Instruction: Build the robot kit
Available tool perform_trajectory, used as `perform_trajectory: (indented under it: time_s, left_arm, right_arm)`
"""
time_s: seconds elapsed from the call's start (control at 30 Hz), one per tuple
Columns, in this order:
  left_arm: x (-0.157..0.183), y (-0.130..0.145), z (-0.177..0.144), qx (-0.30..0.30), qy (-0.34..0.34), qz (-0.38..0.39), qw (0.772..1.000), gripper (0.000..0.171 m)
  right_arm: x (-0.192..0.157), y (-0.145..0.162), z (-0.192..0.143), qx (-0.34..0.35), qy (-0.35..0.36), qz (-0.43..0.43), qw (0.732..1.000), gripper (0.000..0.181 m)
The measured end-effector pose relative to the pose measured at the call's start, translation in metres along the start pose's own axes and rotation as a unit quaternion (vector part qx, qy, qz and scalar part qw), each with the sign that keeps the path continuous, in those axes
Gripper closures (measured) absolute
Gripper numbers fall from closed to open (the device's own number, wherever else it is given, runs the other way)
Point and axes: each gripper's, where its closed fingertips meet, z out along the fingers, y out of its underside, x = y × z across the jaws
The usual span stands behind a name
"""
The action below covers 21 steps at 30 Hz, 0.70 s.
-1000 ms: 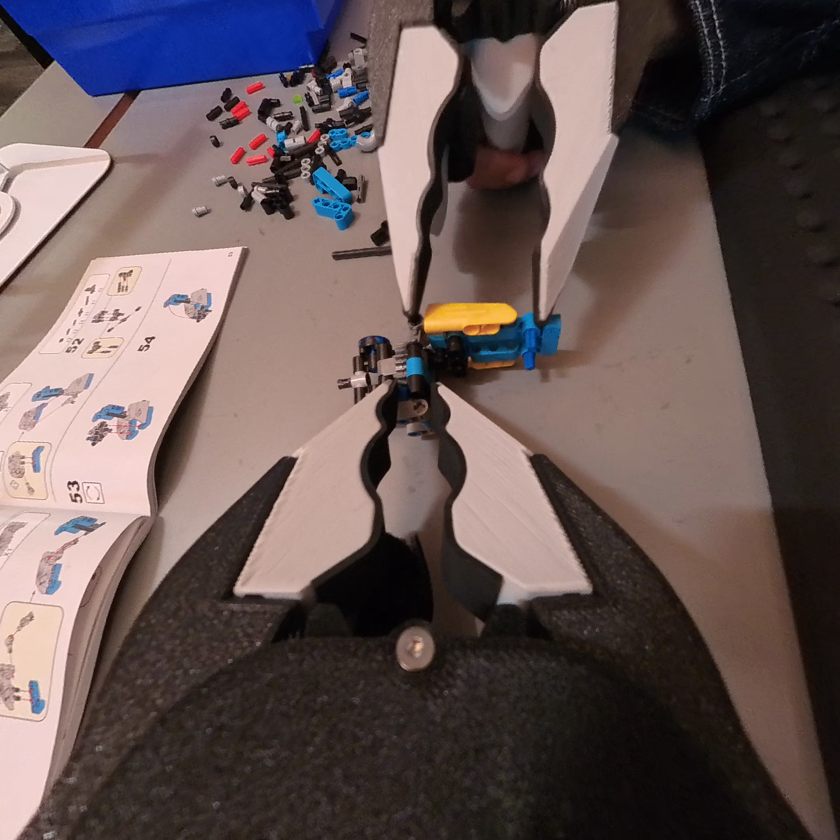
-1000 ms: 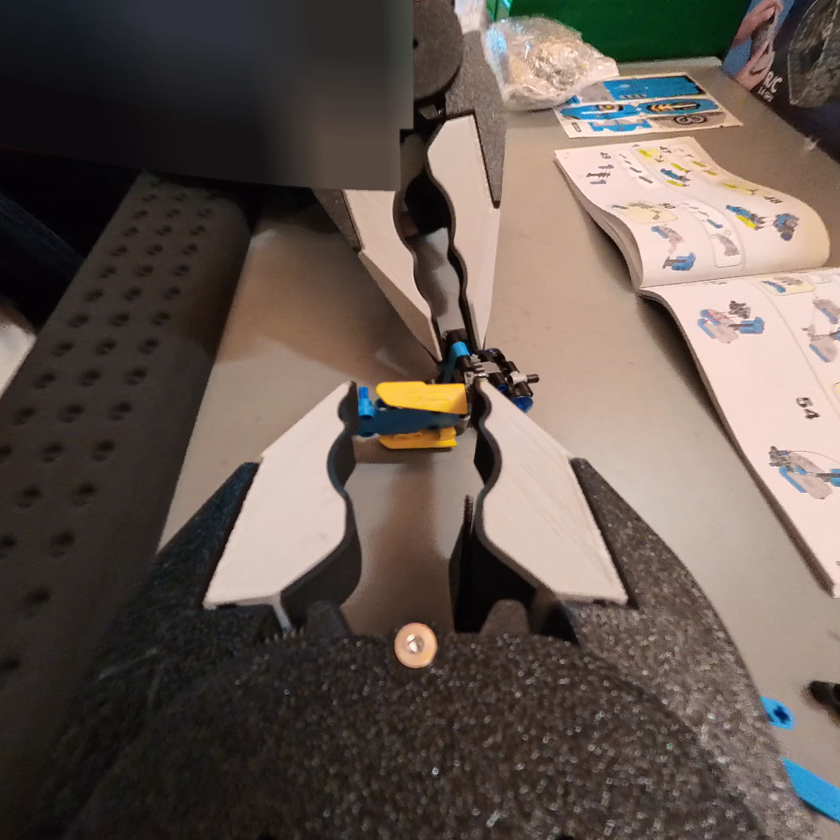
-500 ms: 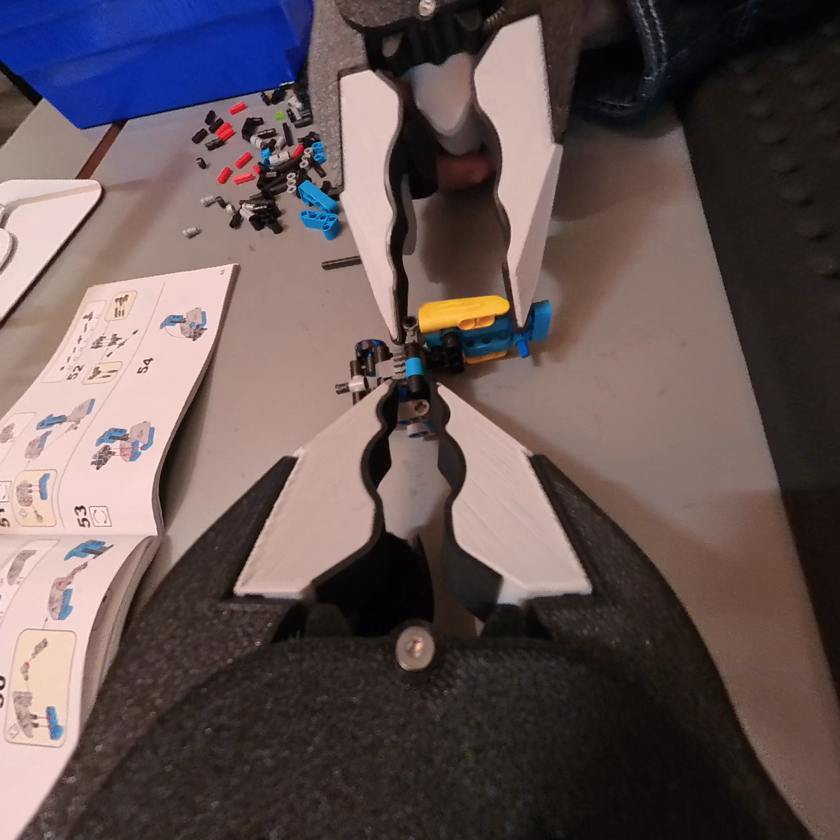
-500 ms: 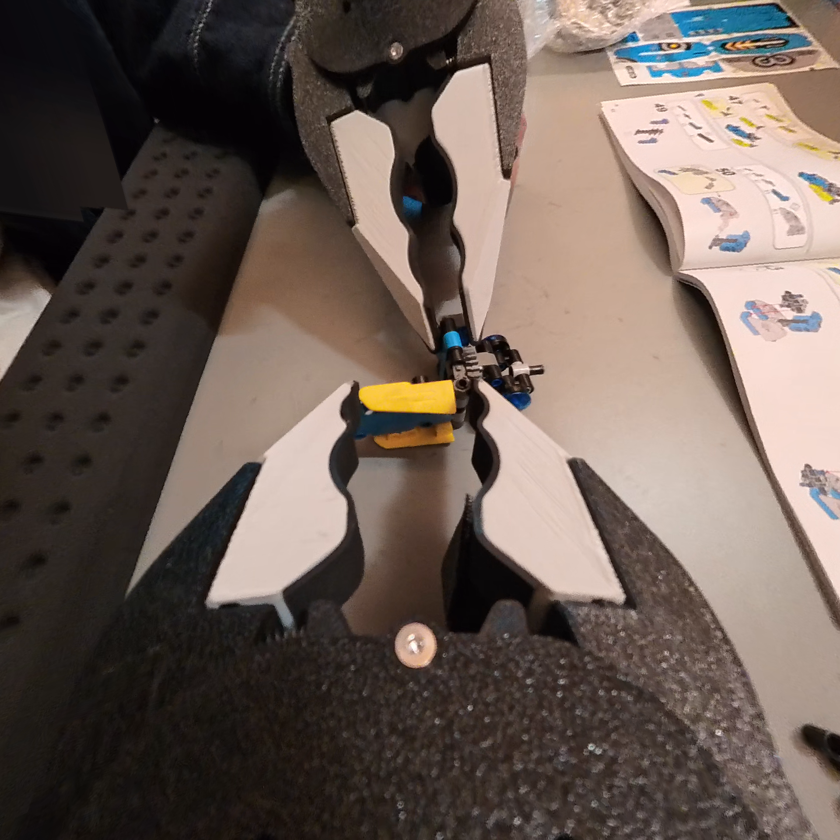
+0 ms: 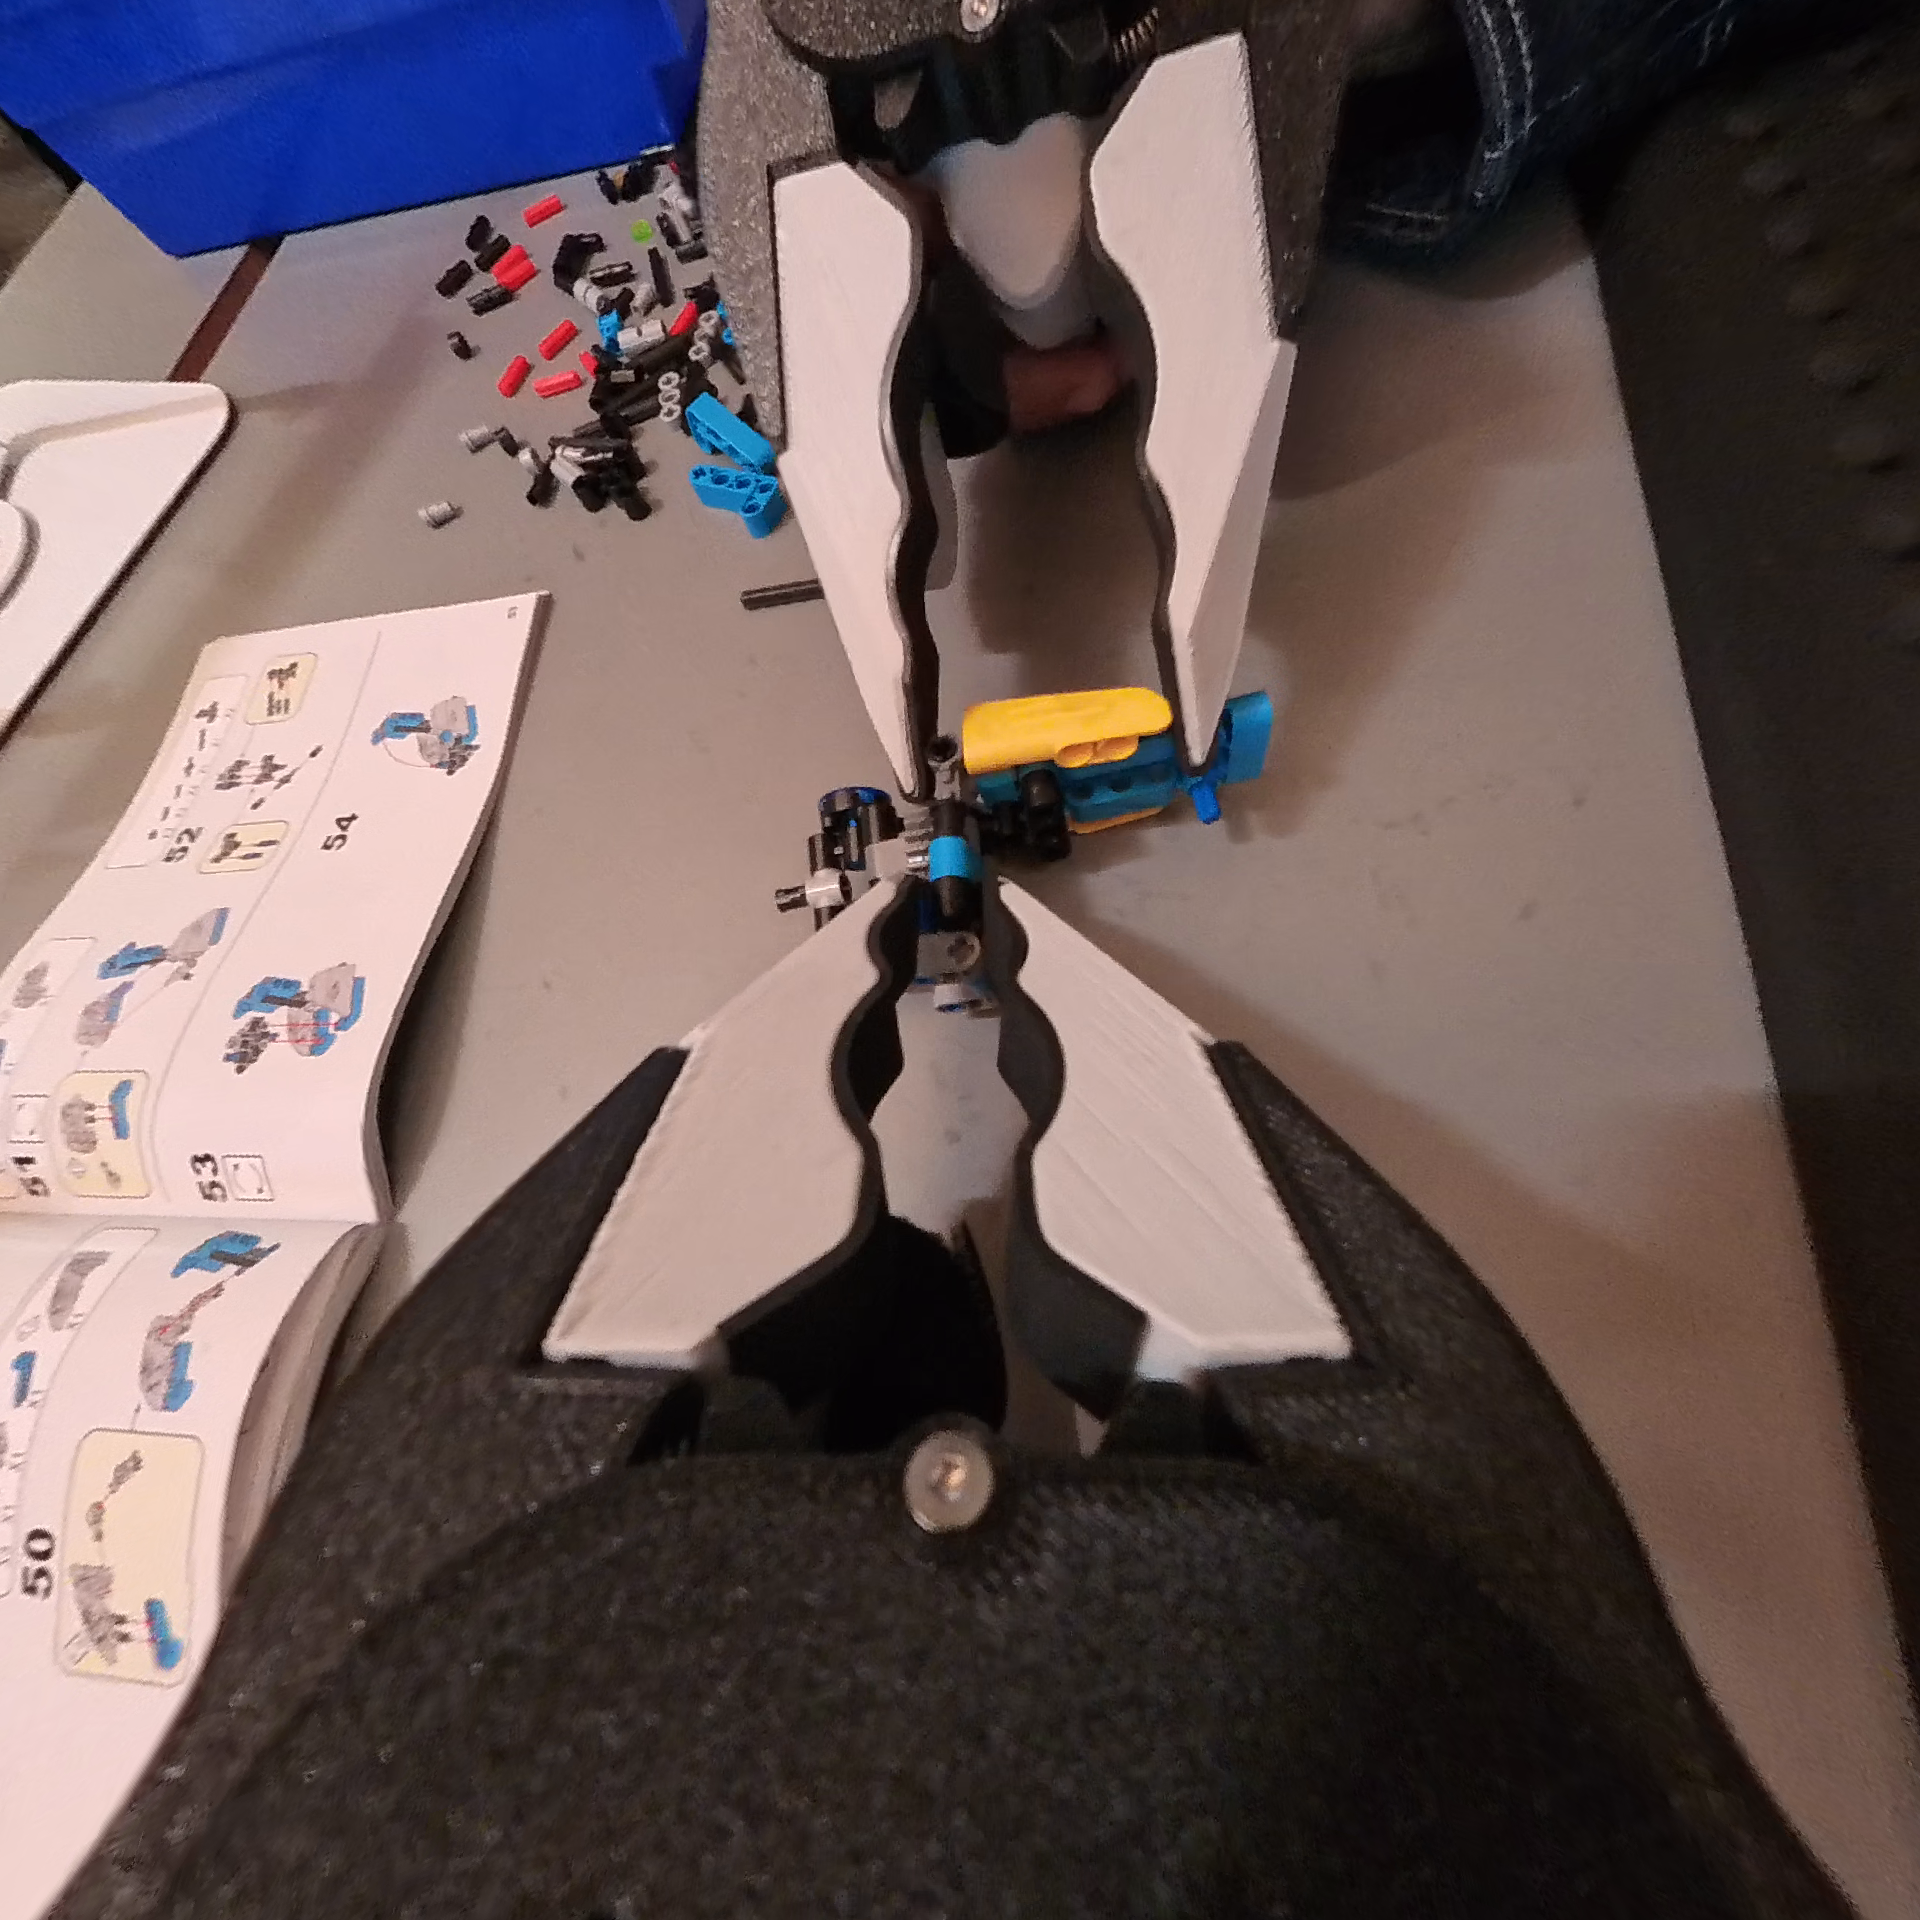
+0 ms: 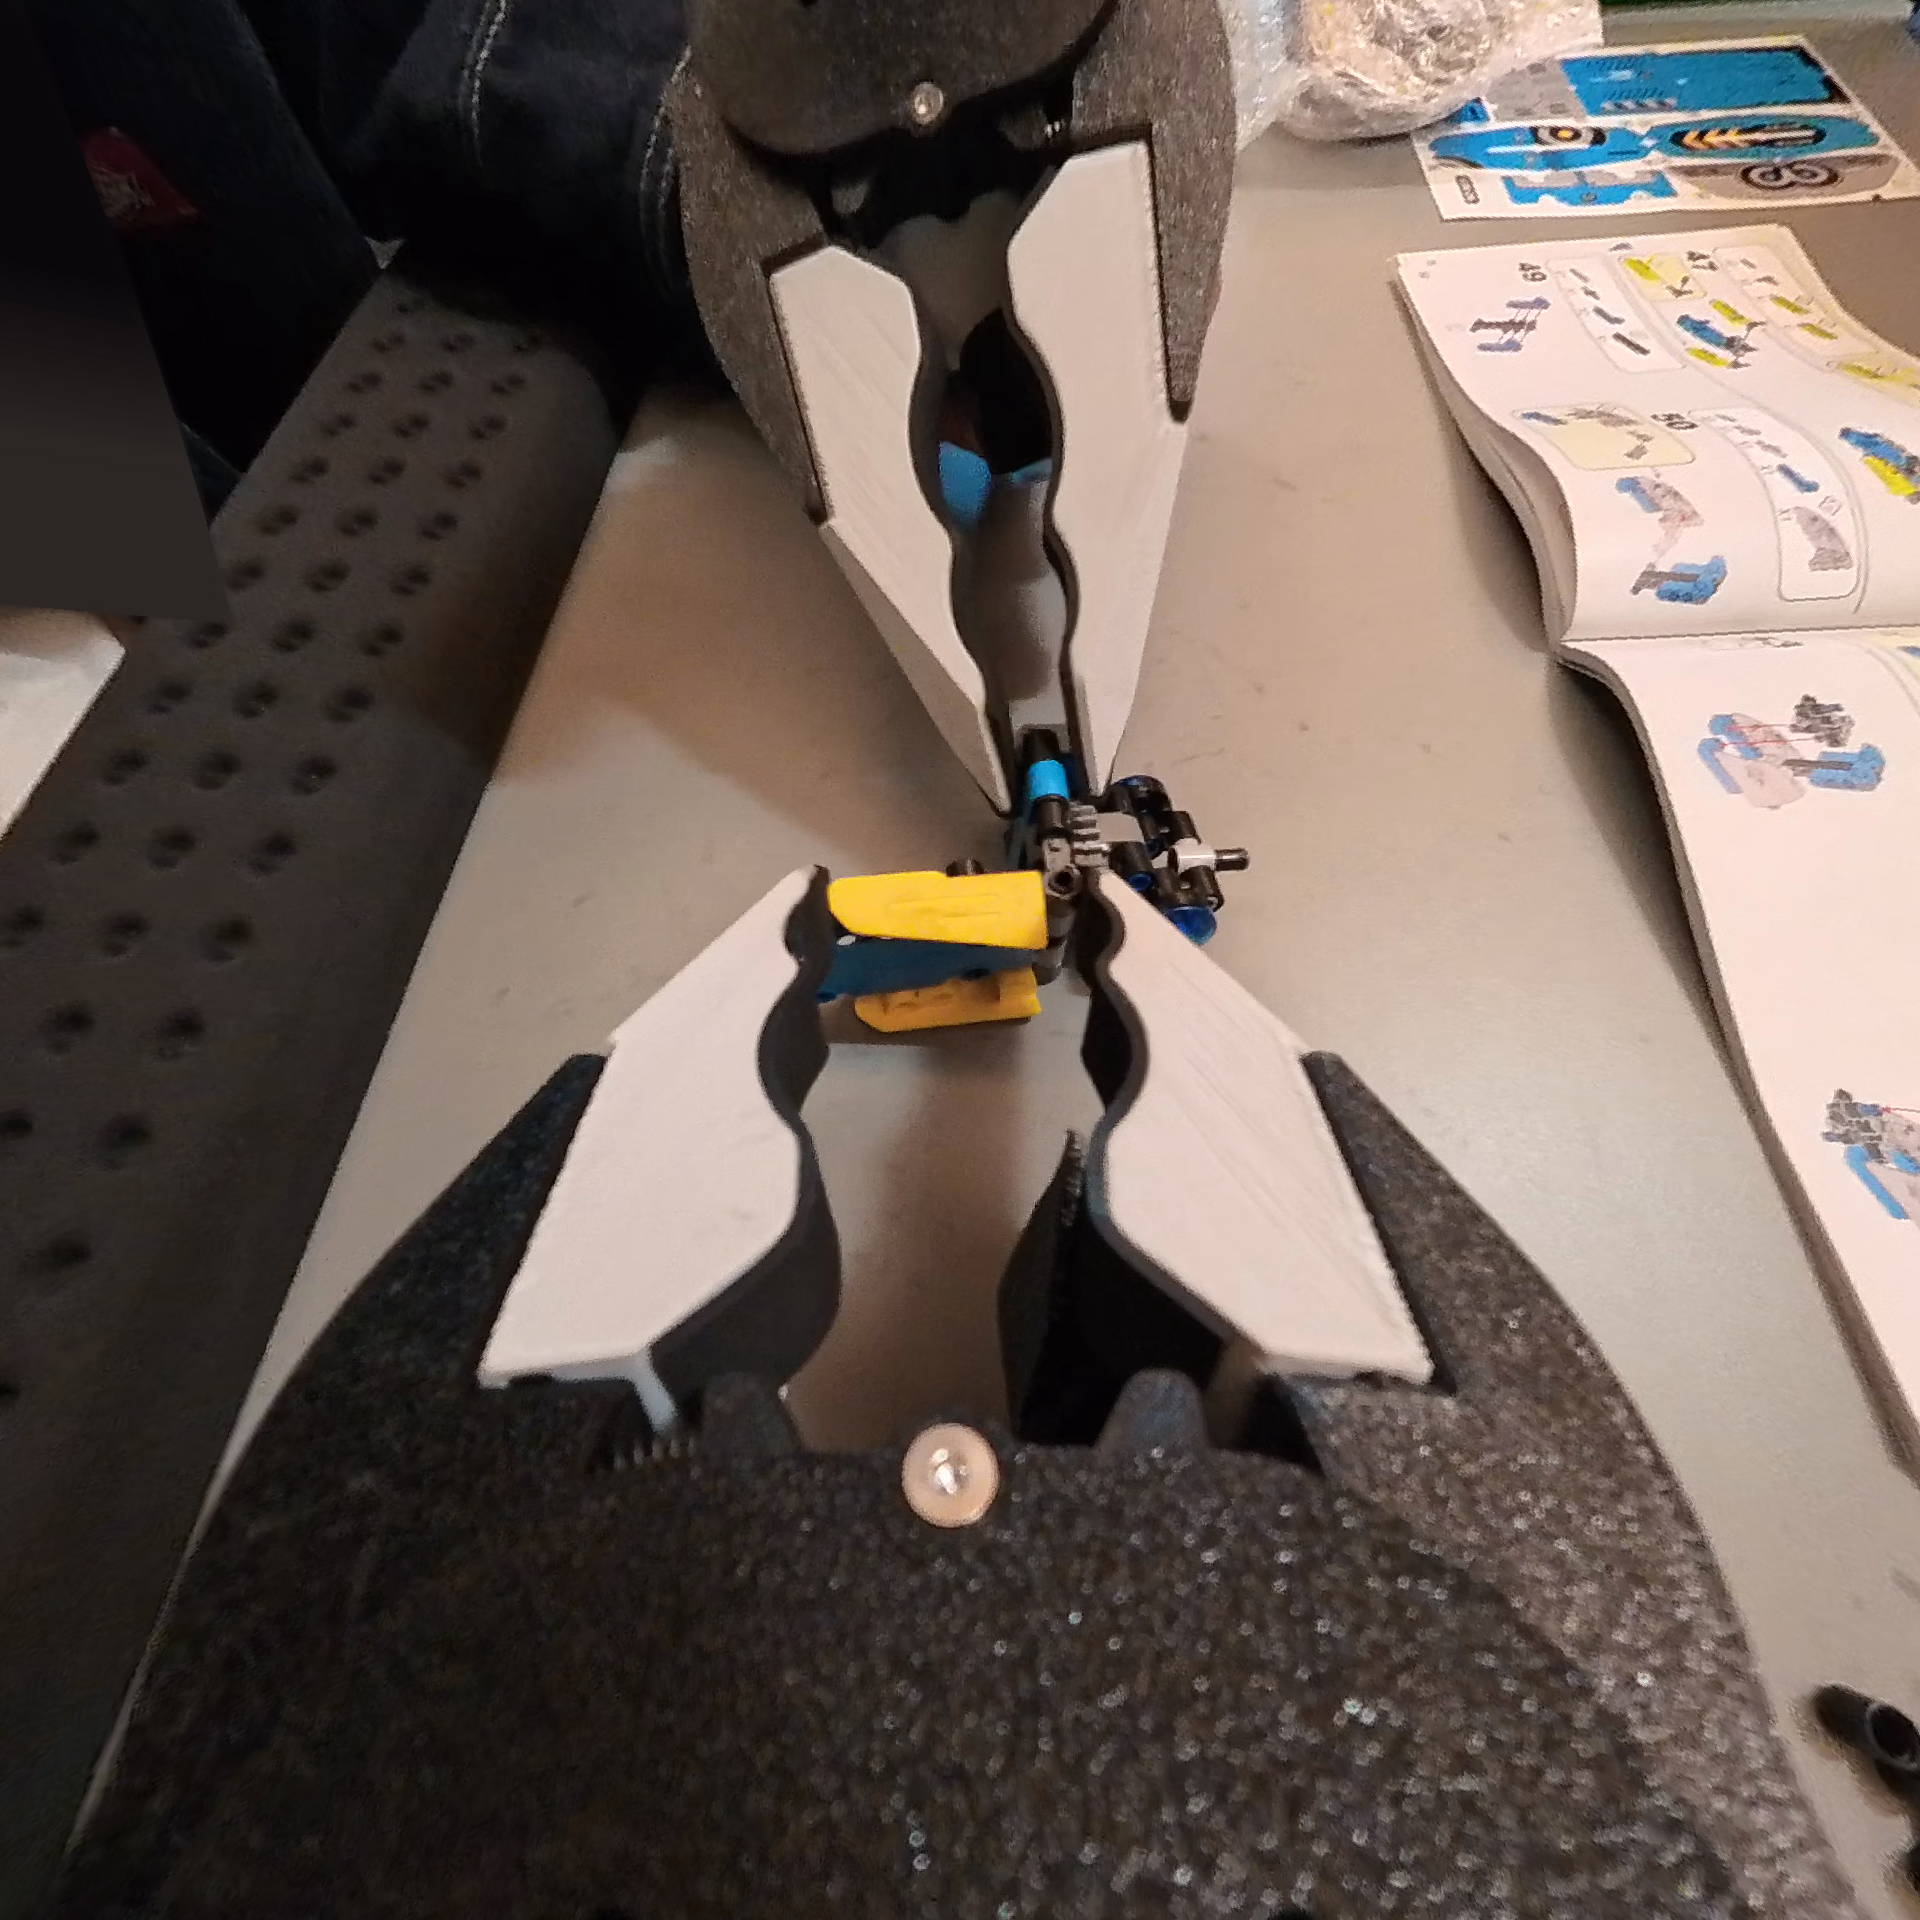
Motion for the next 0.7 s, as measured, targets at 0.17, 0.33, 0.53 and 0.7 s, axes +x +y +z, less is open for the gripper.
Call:
perform_trajectory:
  time_s: [0.17, 0.33, 0.53, 0.7]
  left_arm:
    - [-0.001, 0.0, 0.0, -0.017, -0.028, 0.023, 0.999, 0.162]
    - [-0.002, -0.002, 0.002, 0.01, -0.004, -0.043, 0.999, 0.163]
    - [-0.017, -0.004, 0.005, 0.019, -0.017, -0.184, 0.983, 0.163]
    - [-0.046, -0.021, -0.009, 0.124, -0.011, -0.381, 0.916, 0.163]
  right_arm:
    - [0.003, -0.001, 0.001, -0.008, 0.016, 0.005, 1.0, 0.135]
    - [0.004, -0.001, -0.002, 0.011, -0.005, 0.026, 1.0, 0.134]
    - [0.026, -0.02, -0.029, 0.079, 0.048, 0.053, 0.994, 0.114]
    - [0.044, -0.026, -0.067, 0.131, 0.133, 0.07, 0.98, 0.108]
